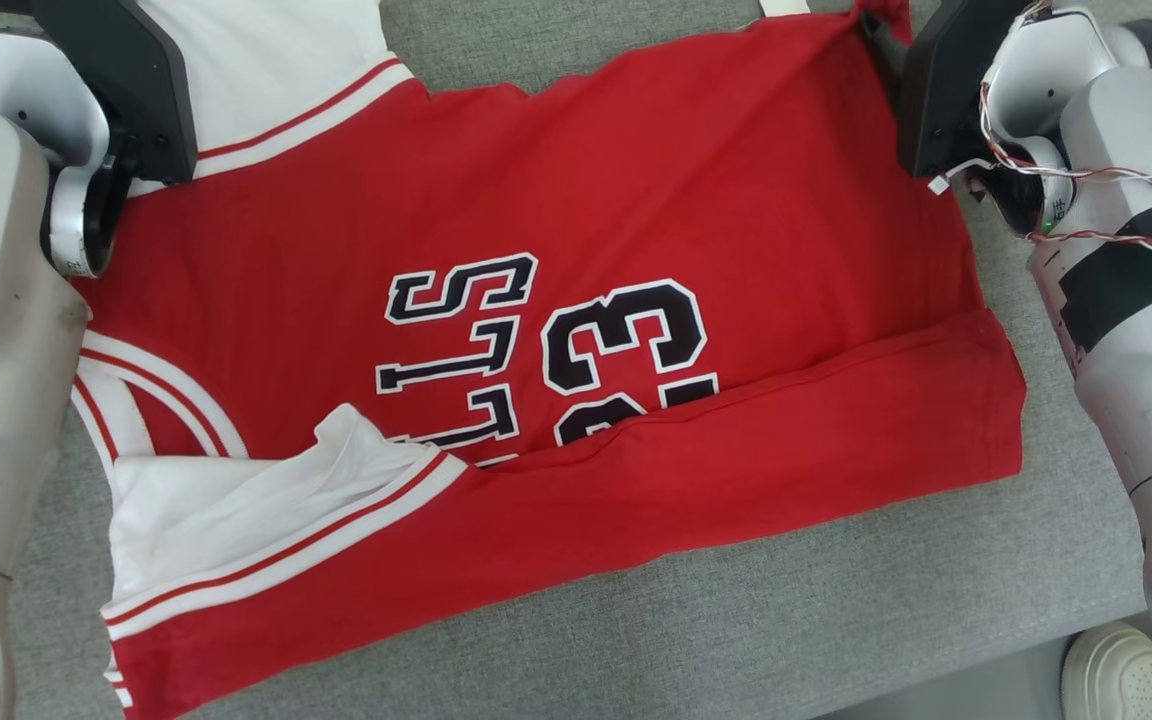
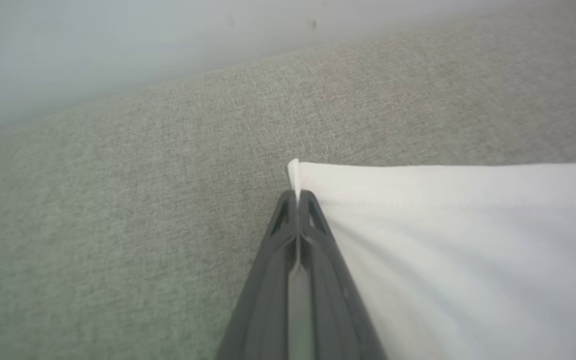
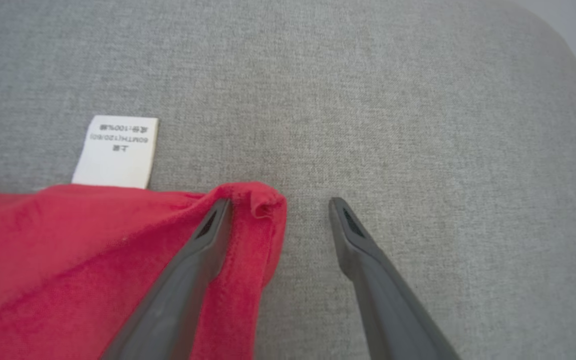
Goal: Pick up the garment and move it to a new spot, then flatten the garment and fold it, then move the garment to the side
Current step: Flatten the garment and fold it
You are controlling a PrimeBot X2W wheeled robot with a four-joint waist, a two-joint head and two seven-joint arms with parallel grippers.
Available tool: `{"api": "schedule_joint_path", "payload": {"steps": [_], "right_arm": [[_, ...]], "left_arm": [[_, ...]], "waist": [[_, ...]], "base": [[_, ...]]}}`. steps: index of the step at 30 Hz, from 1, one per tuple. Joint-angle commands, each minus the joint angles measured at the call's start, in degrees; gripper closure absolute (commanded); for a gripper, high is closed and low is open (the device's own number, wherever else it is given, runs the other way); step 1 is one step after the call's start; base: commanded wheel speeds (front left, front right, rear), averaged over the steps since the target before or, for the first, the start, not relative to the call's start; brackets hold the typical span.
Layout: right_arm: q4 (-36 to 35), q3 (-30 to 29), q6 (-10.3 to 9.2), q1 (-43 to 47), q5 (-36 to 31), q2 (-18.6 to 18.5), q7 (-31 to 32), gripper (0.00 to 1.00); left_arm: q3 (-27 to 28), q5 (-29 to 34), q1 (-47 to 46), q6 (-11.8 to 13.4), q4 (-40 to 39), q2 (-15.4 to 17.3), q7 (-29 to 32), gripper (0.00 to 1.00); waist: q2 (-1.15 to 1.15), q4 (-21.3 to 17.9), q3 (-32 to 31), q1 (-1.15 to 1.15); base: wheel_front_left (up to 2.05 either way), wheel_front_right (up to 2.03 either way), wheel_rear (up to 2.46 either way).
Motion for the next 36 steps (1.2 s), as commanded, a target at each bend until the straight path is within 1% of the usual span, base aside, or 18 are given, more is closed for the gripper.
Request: {"api": "schedule_joint_path", "payload": {"steps": [1, 3, 4, 5, 6, 9, 11, 17, 21, 24, 27, 28, 30, 33, 34, 36], "right_arm": [[0.52, 0.48, -0.11, 0.09, 0.32, 0.13, 0.63, 0.0], [1.15, 1.95, -0.1, 0.65, 1.5, -0.06, 2.2, 0.01], [1.22, 2.39, -0.11, 0.77, 2.14, -0.38, 2.28, 0.44], [1.17, 2.67, -0.11, 0.74, 2.74, -0.75, 1.97, 0.79], [1.24, 3.15, -0.11, 0.8, 2.96, -1.1, 1.83, 1.0], [0.93, 3.37, -0.12, 0.67, 3.94, -2.39, -0.82, 1.0], [1.03, 3.77, -0.12, 0.76, 4.18, -2.63, -2.62, 1.0], [1.16, 4.97, -0.12, 2.48, 6.35, -3.58, -7.38, 1.0], [0.51, 5.24, -0.12, 4.74, 8.44, -4.35, -10.82, 1.0], [0.19, 5.29, -0.12, 6.84, 9.23, -5.78, -14.6, 1.0], [0.48, 5.18, -0.12, 9.14, 8.71, -6.4, -19.32, 1.0], [1.02, 4.97, -0.12, 10.45, 8.1, -6.57, -22.17, 1.0], [1.72, 4.84, -0.12, 11.6, 7.07, -6.8, -25.06, 1.0], [2.89, 4.6, -0.12, 13.33, 5.37, -6.56, -28.51, 1.0], [2.89, 4.6, -0.12, 13.33, 5.37, -6.56, -28.51, 1.0], [3.56, 4.7, -0.12, 14.34, 4.1, -6.96, -30.6, 1.0]], "left_arm": [[-0.45, -0.66, 2.8, 0.46, 1.67, 0.56, 1.05, 1.0], [-0.62, -0.67, 3.43, 0.56, 1.23, 0.2, 0.8, 1.0], [-0.68, -0.64, 3.7, 0.59, 1.02, 0.04, 0.57, 1.0], [-0.58, -0.84, 3.92, 0.74, 0.77, -0.1, 0.32, 1.0], [-0.55, -0.88, 4.1, 0.82, 0.55, -0.18, 0.0, 1.0], [-0.18, -1.28, 4.6, 1.1, -0.15, -0.53, -1.89, 1.0], [0.2, -1.39, 5.01, 1.58, -0.81, -0.96, -4.57, 1.0], [1.32, -0.48, 6.72, 4.0, -2.54, -2.77, -16.86, 1.0], [1.86, -1.9, 9.77, 3.29, -3.17, -5.47, -24.47, 1.0], [2.28, -2.58, 12.02, 2.96, -3.88, -7.21, -29.71, 1.0], [2.42, -2.44, 14.69, 2.32, -5.22, -8.49, -32.02, 1.0], [3.16, -2.13, 16.45, 2.31, -6.84, -8.85, -32.61, 1.0], [4.5, -1.44, 18.94, 2.92, -10.03, -9.34, -32.81, 1.0], [6.65, 0.35, 24.54, 3.3, -16.26, -10.03, -32.8, 1.0], [6.65, 0.35, 24.54, 3.3, -16.26, -10.03, -32.8, 1.0], [8.31, 0.98, 28.16, 3.4, -19.98, -10.62, -32.81, 1.0]], "waist": [[0.0, 0.2, -0.05, 0.0], [0.0, 0.49, -0.2, 0.0], [0.0, 0.61, -0.3, 0.0], [0.0, 0.72, -0.35, 0.0], [0.0, 0.81, -0.43, 0.0], [0.0, 1.03, -0.8, 0.0], [0.0, 1.24, -1.26, 0.0], [0.0, 2.63, -3.92, 0.0], [0.0, 4.61, -6.18, 0.0], [0.0, 6.09, -8.0, 0.0], [0.0, 7.16, -9.86, 0.0], [0.0, 7.66, -11.05, 0.0], [0.0, 8.17, -12.23, 0.0], [0.0, 8.75, -13.7, 0.0], [0.0, 8.75, -13.7, 0.0], [0.0, 9.29, -14.55, 0.0]], "base": [[0.0, 0.0, 0.0], [0.0, 0.0, 0.0], [0.0, 0.0, 0.0], [0.0, 0.0, 0.0], [0.0, 0.0, 0.0], [0.0, 0.0, 0.0], [0.0, 0.0, 0.0], [0.0, 0.0, 0.0], [0.0, 0.0, 0.0], [0.0, 0.0, 0.0], [0.0, 0.0, 0.0], [0.0, 0.0, 0.0], [0.0, 0.0, 0.0], [0.0, 0.0, 0.0], [0.0, 0.0, 0.0], [0.0, 0.0, 0.0]]}}
